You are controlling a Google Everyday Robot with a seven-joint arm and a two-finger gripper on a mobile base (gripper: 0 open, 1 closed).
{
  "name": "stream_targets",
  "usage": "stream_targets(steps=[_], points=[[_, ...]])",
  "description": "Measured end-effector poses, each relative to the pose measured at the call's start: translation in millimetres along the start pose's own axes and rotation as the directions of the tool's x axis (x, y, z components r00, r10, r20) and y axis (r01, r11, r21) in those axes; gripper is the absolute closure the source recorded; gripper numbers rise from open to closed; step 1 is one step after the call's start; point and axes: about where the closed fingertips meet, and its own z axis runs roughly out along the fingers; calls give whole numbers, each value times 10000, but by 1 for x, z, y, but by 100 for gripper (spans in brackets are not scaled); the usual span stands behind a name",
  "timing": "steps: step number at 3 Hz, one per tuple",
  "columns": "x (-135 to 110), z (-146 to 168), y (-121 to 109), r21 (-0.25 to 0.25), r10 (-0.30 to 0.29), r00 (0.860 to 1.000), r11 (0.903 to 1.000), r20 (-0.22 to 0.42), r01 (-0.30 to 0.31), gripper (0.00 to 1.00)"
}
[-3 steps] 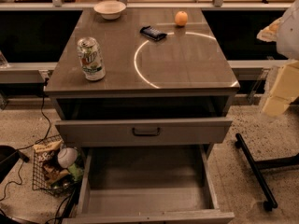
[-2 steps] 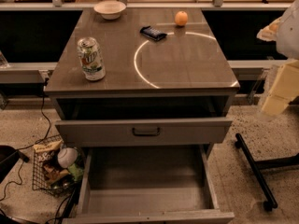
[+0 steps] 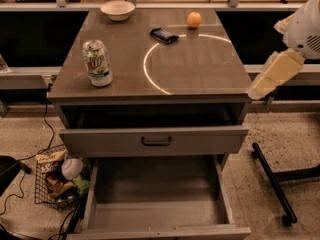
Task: Move rxbar blueberry near 7up can
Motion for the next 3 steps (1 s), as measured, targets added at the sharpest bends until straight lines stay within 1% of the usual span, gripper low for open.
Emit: stream_targets(steps=[1, 2, 3], points=[[-17, 20, -49, 715, 943, 9786, 9915, 1828, -1089, 0], [-42, 42, -91, 1050, 1512, 9118, 9731, 3817, -2052, 0], [-64, 50, -135, 1513, 1602, 8249, 9470, 5421, -2833, 0]])
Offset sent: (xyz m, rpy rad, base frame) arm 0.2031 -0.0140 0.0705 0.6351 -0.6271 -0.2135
